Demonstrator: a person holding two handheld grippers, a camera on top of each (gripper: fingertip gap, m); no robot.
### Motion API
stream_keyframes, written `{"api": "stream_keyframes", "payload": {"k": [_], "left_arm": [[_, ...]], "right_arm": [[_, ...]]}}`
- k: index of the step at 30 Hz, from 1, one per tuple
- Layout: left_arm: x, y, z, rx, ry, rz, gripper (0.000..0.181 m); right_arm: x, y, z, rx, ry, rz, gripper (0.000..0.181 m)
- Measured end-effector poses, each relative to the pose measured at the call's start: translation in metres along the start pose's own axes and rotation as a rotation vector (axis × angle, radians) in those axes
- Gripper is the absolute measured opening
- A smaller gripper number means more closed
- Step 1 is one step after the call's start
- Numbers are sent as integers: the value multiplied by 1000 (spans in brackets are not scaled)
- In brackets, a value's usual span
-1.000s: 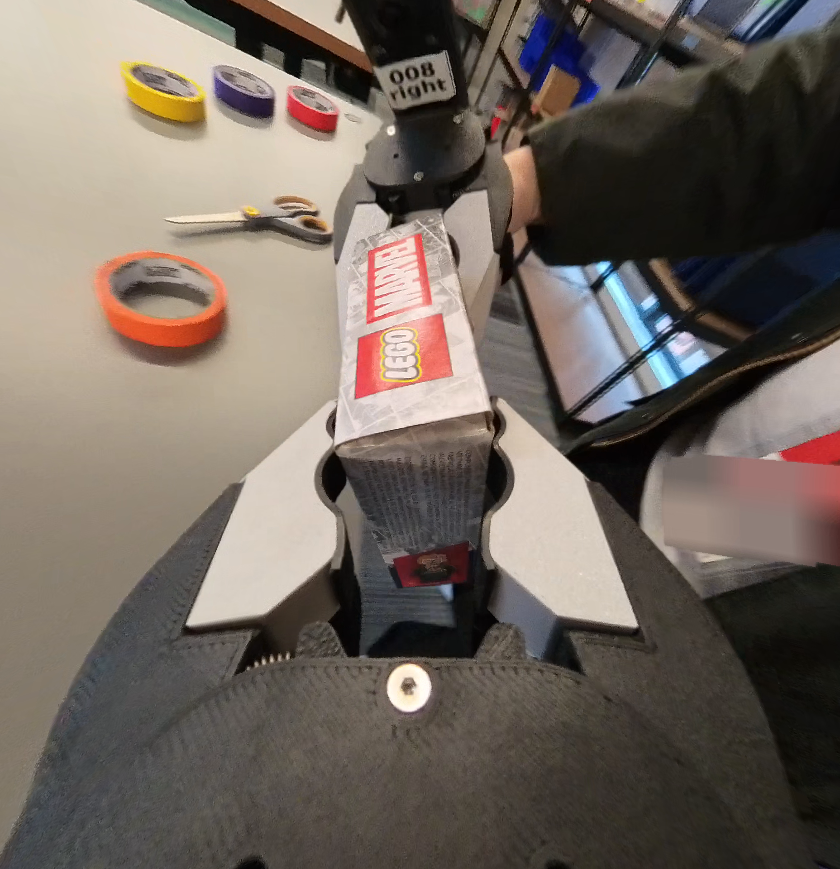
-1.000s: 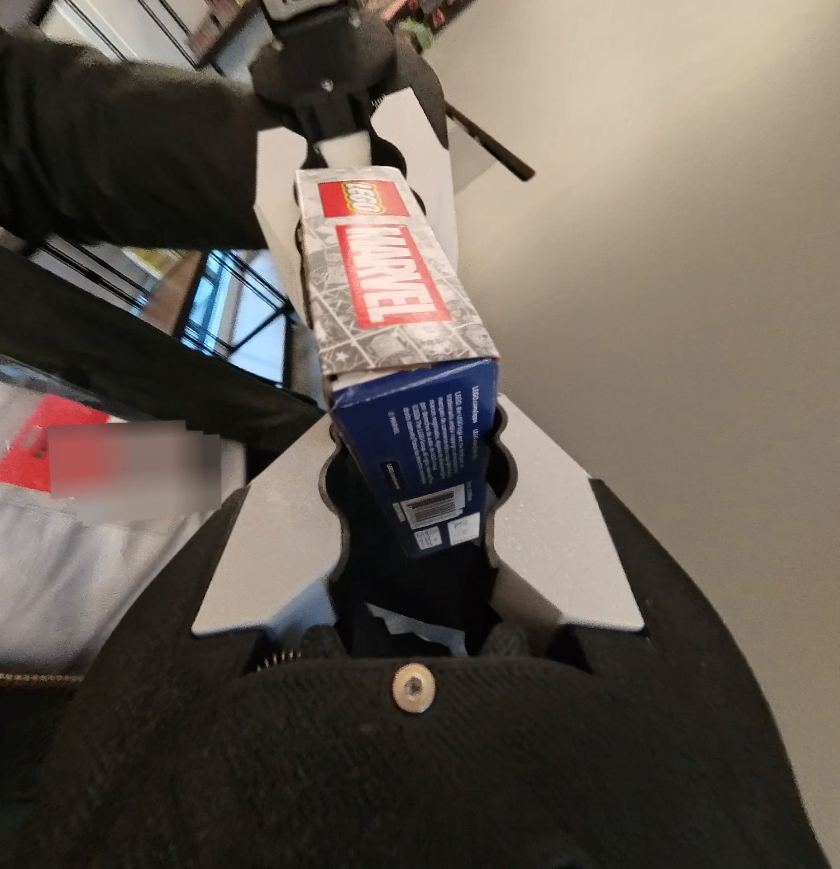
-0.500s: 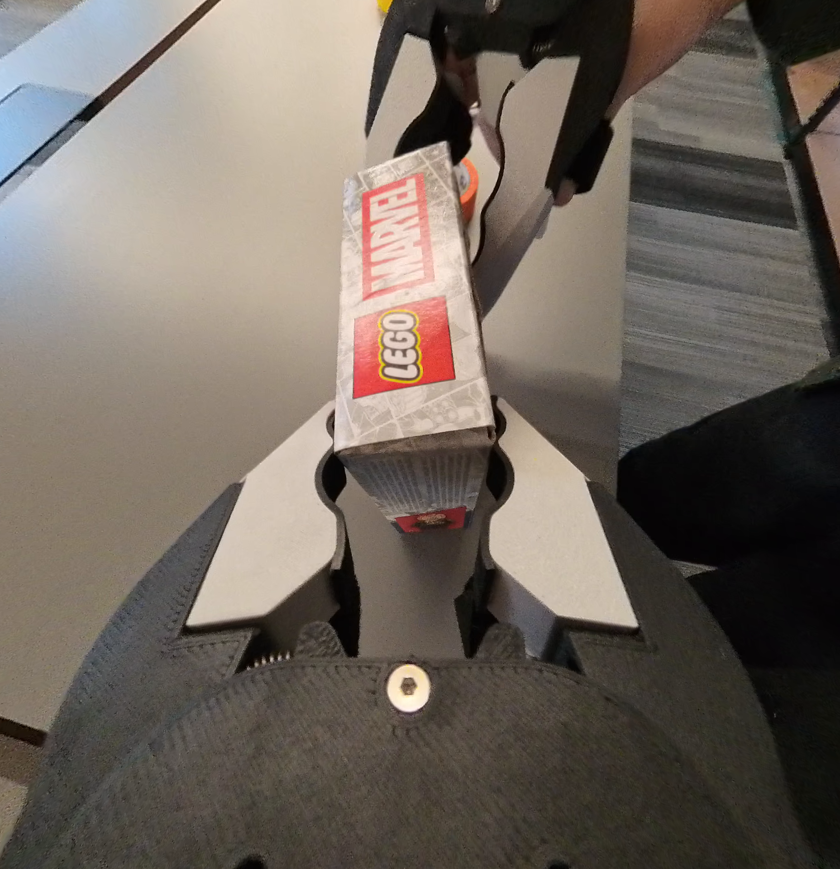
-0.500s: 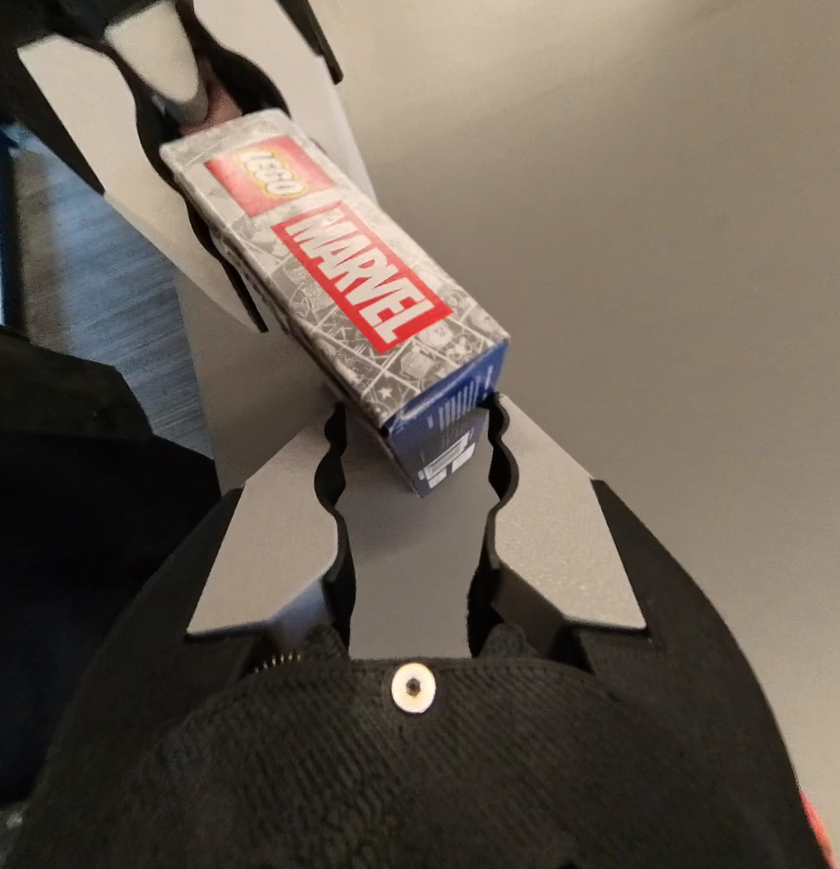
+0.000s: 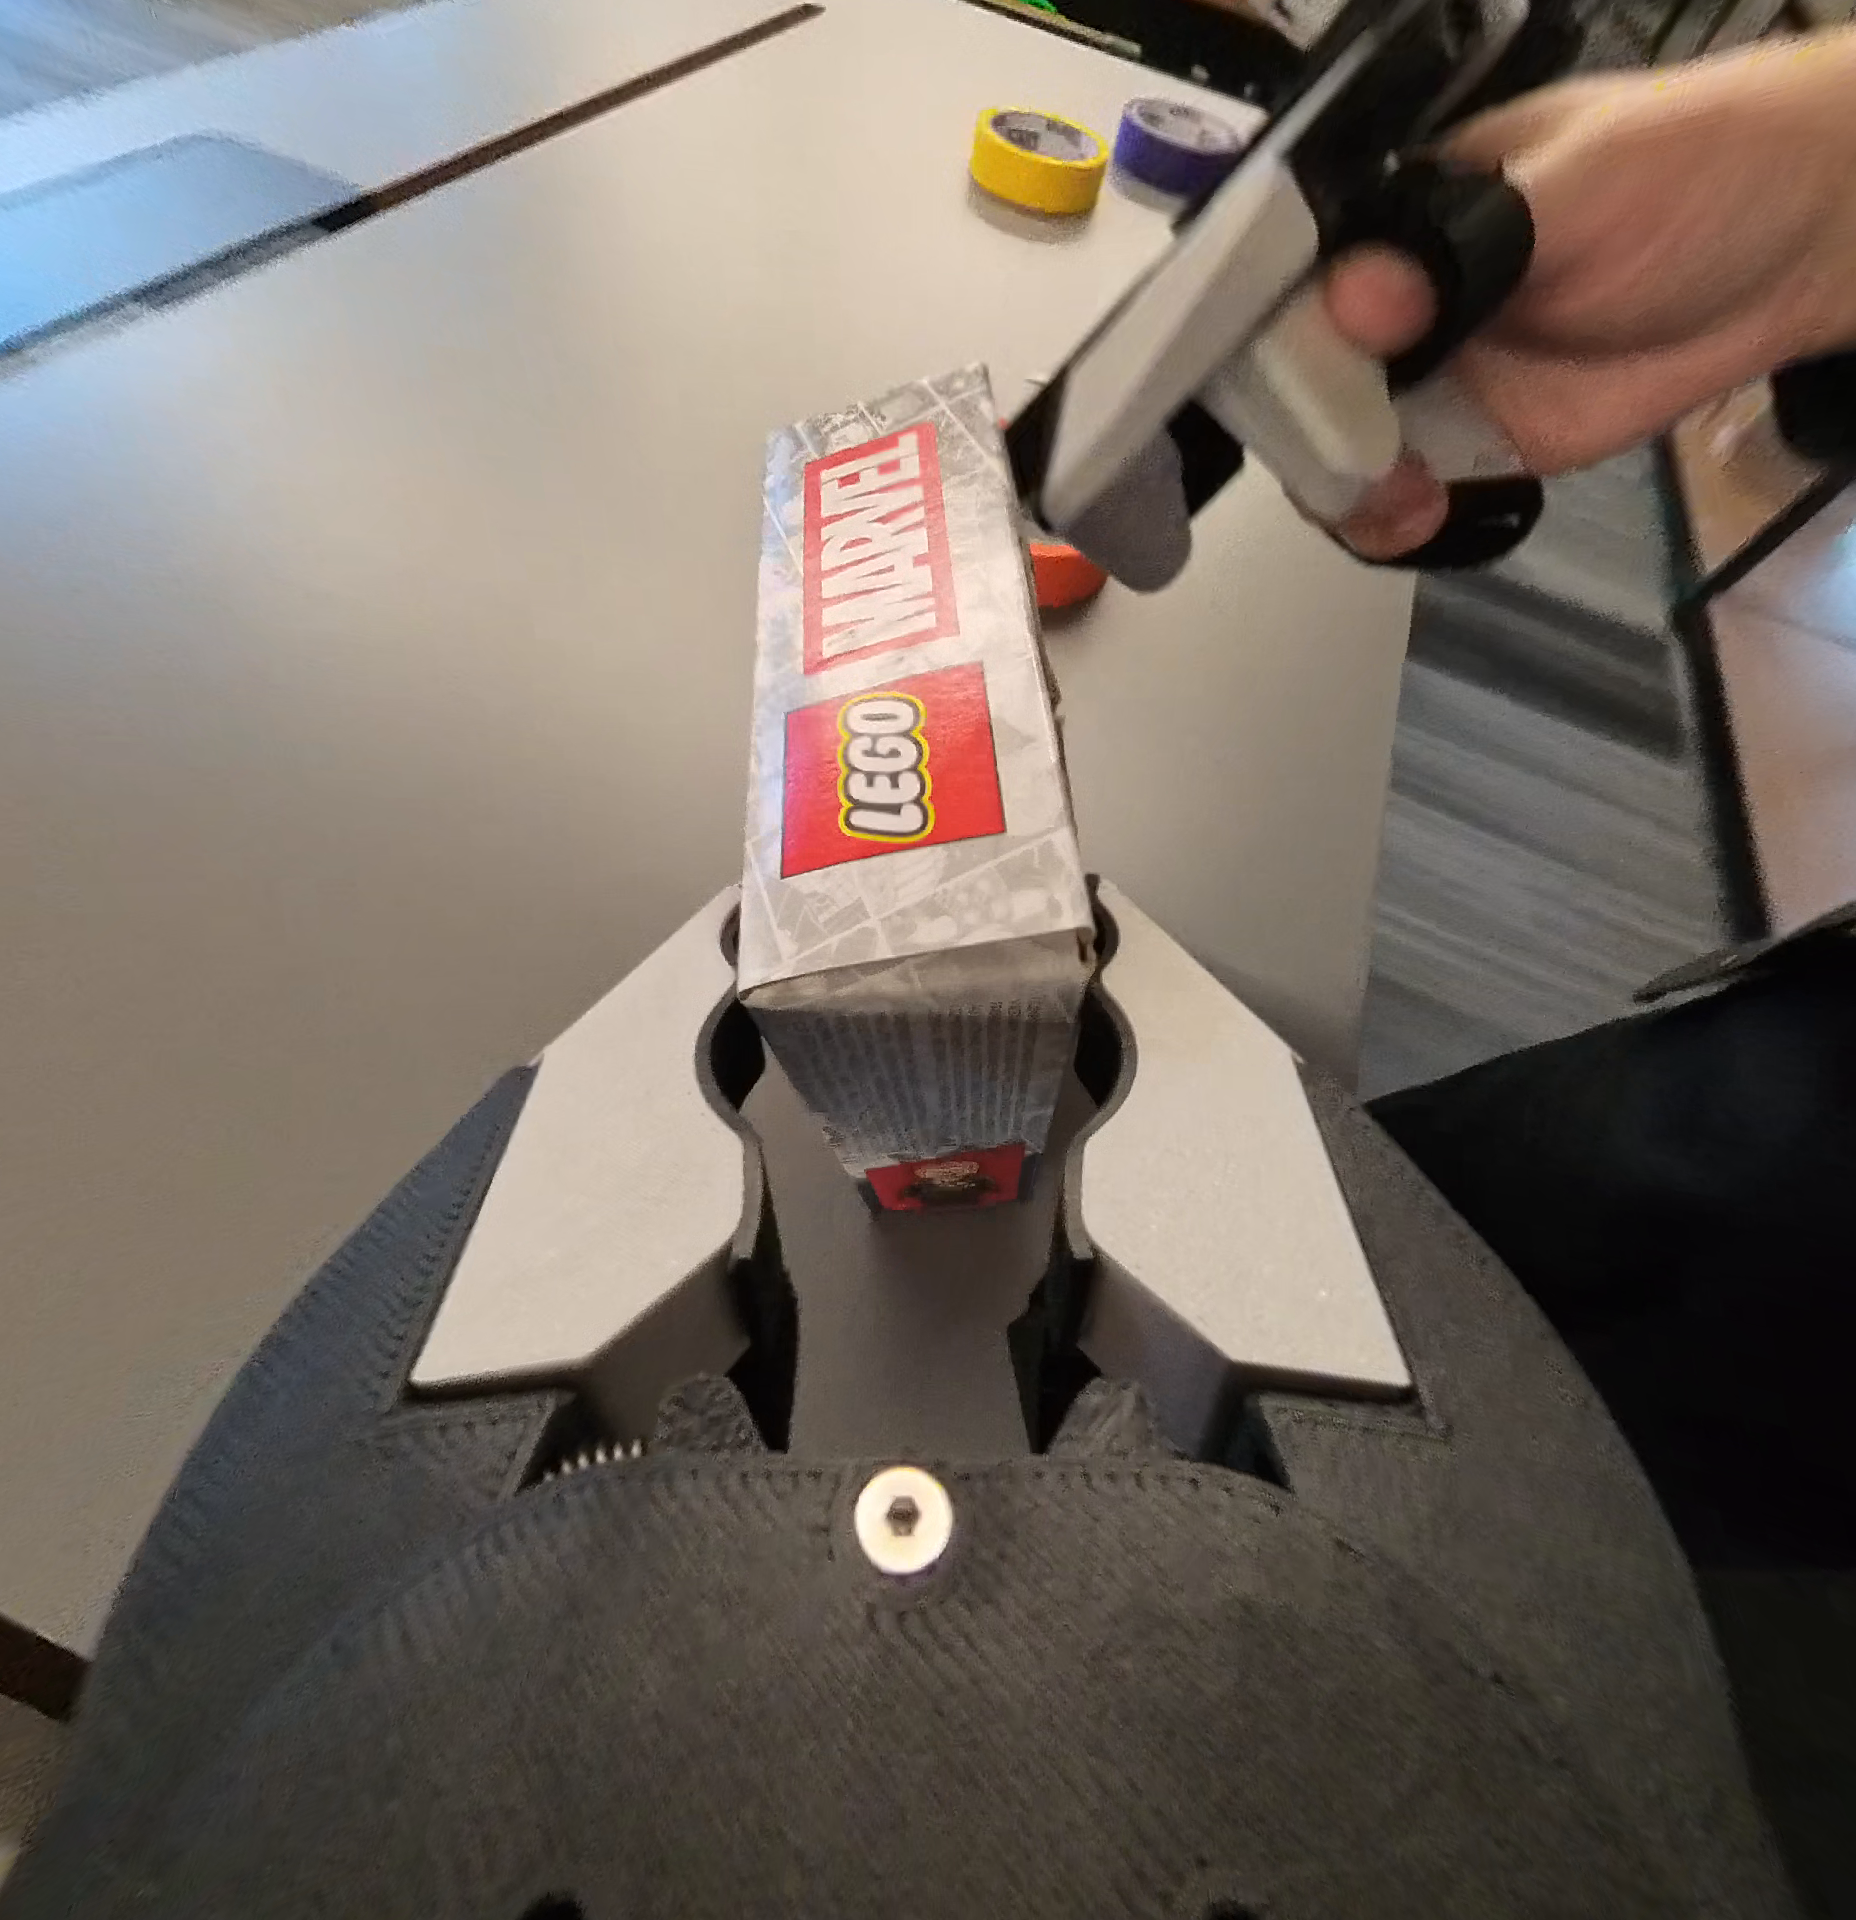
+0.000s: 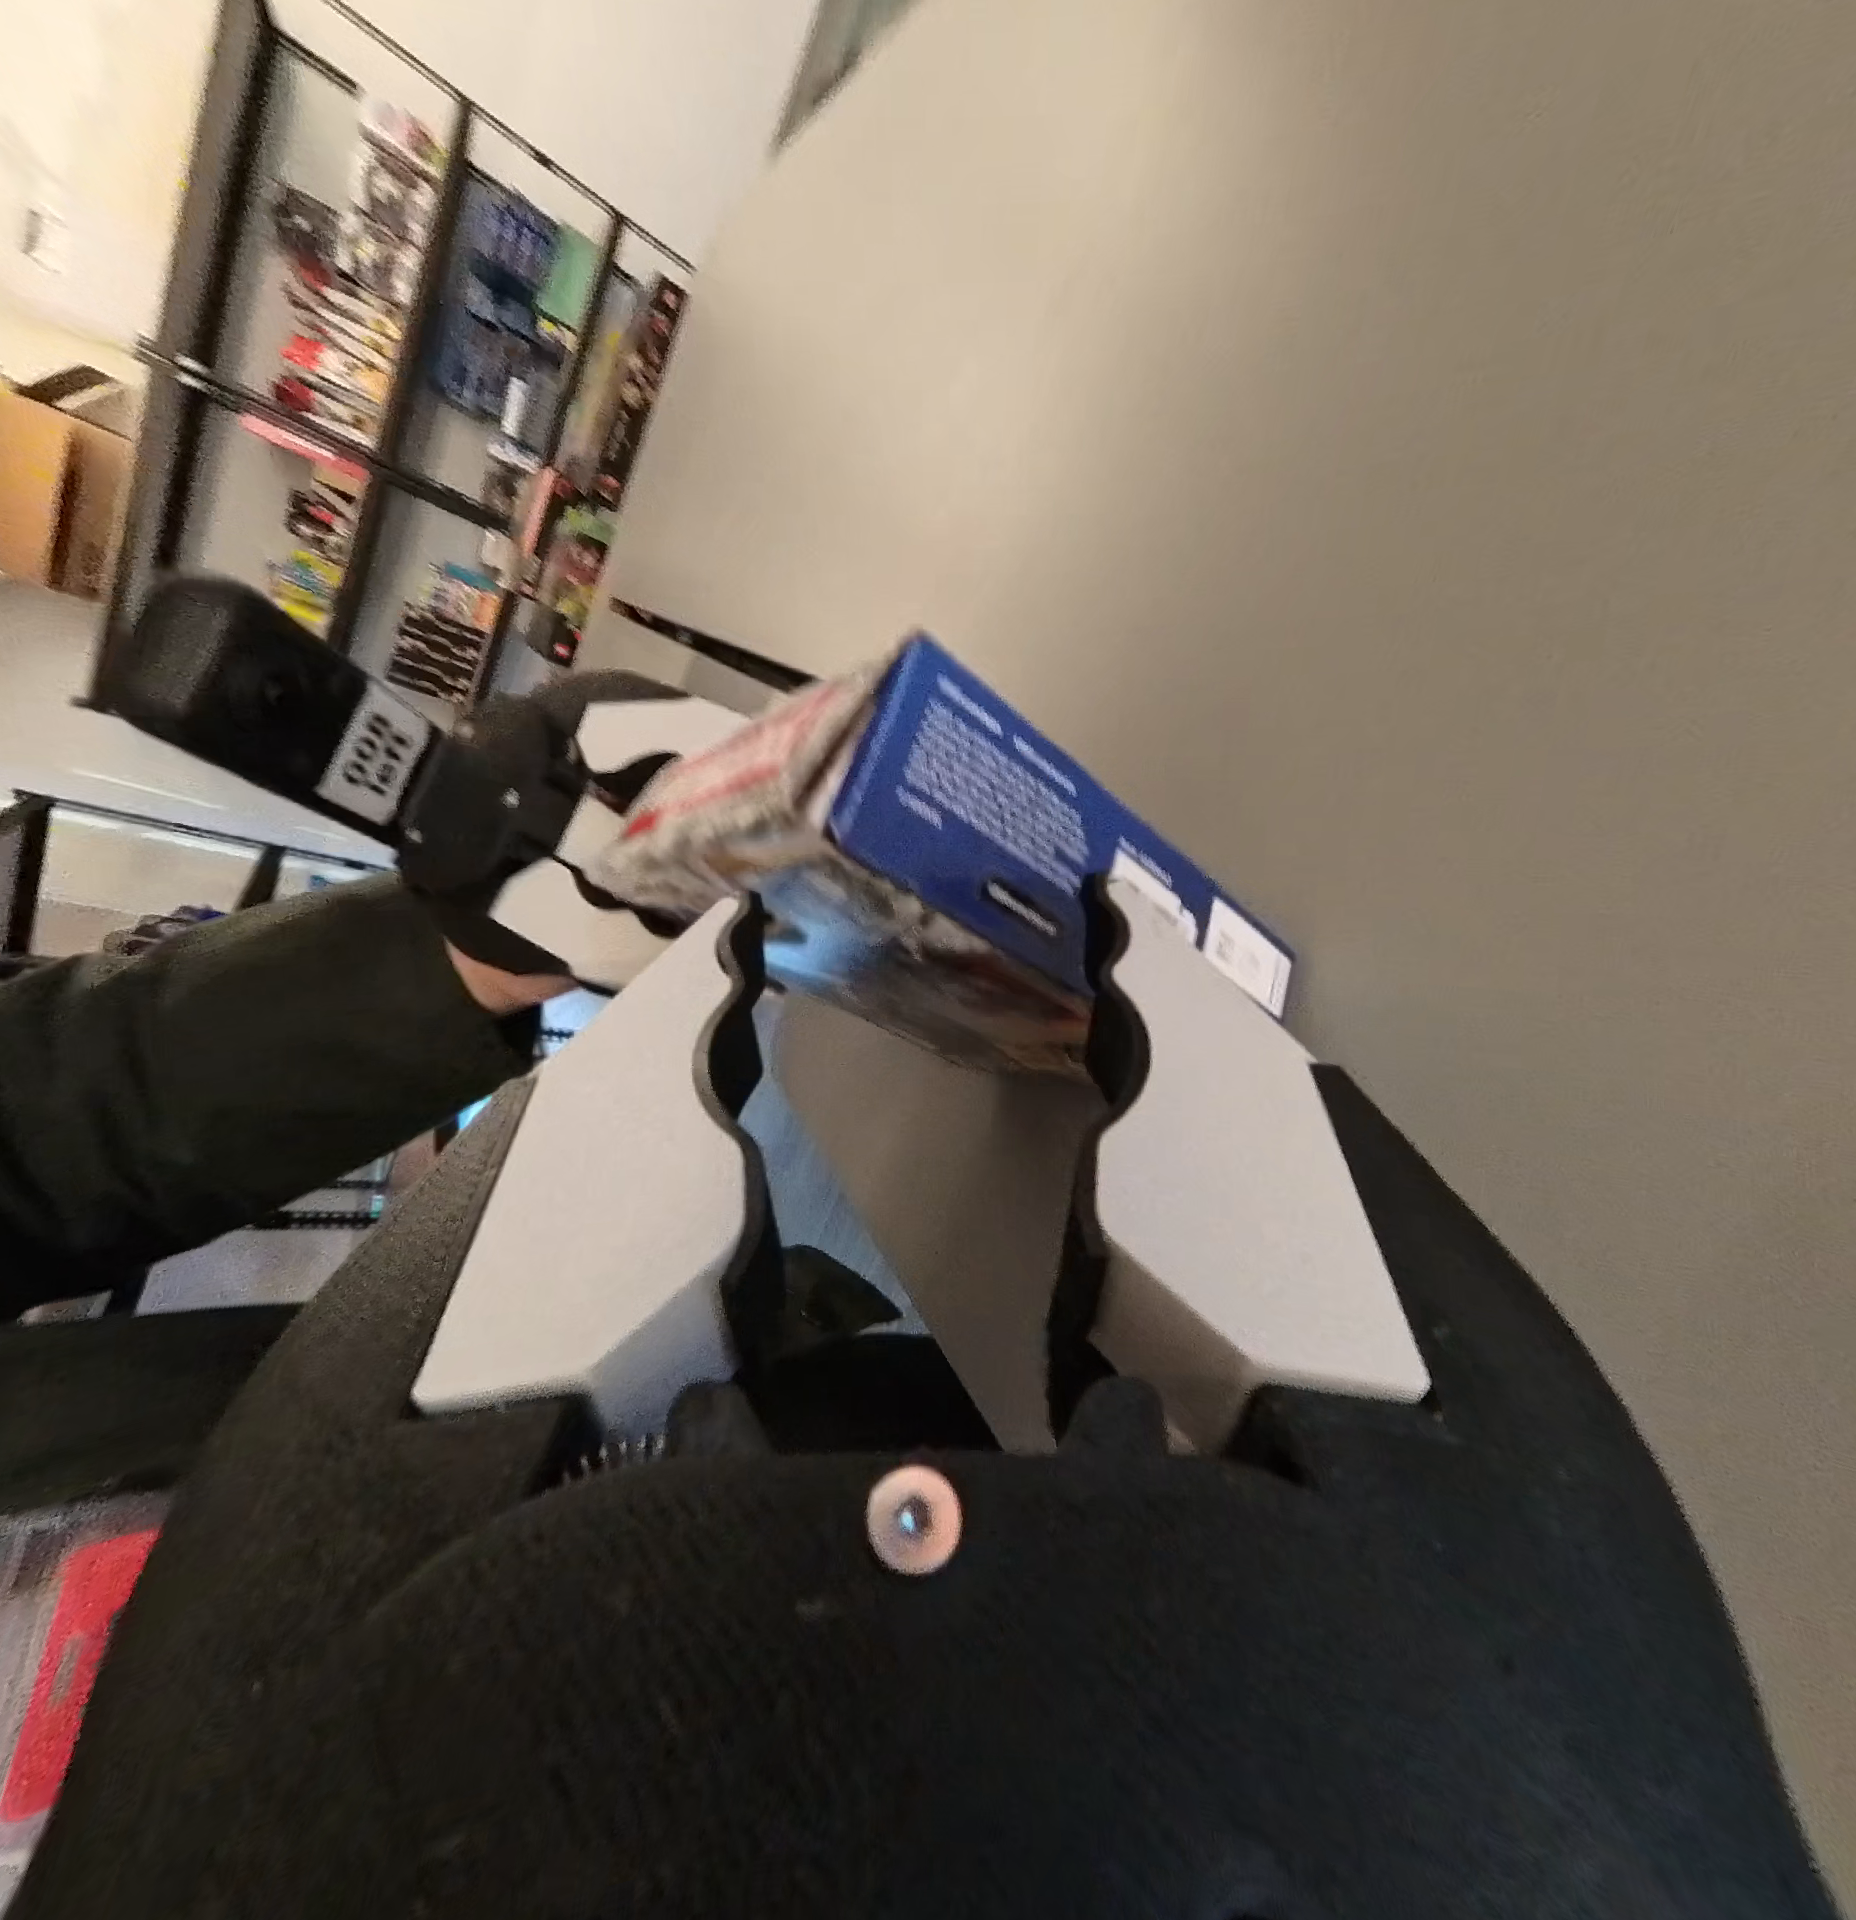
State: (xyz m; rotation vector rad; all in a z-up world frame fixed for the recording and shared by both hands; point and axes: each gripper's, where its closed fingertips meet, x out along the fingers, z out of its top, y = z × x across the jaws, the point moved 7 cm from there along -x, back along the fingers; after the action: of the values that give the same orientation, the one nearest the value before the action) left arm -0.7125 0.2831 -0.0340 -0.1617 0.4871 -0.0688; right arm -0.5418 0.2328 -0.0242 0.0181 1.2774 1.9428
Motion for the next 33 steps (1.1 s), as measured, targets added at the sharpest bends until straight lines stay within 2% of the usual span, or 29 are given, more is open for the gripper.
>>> {"api": "stream_keyframes", "payload": {"k": [2, 4, 6, 10, 12, 18, 24, 27, 33], "left_arm": [[-1, 11, 0, -69, 13, -38, 58], [-1, 18, 1, -89, 37, -75, 58], [-1, 27, 1, -142, 63, -114, 58], [0, 43, 0, -239, 87, -170, 58], [2, 46, 2, -237, 104, -185, 58], [14, 50, 32, -239, 93, -256, 57], [33, 47, 60, -104, 244, -336, 57], [35, 47, 62, -65, 265, -353, 58], [21, 43, 43, -56, 166, -331, 58]], "right_arm": [[9, -3, 3, 32, 42, -23, 60], [17, 2, 14, 54, 21, 39, 72], [20, 3, 25, 88, 11, 51, 71], [22, -2, 41, 302, -42, 114, 69], [21, -6, 45, 389, -55, 140, 68], [6, -18, 42, 377, -61, 95, 66], [-10, -34, 37, 526, -111, 78, 59], [-14, -35, 34, 553, -123, 94, 58], [-7, -21, 27, 469, -62, 50, 57]]}}
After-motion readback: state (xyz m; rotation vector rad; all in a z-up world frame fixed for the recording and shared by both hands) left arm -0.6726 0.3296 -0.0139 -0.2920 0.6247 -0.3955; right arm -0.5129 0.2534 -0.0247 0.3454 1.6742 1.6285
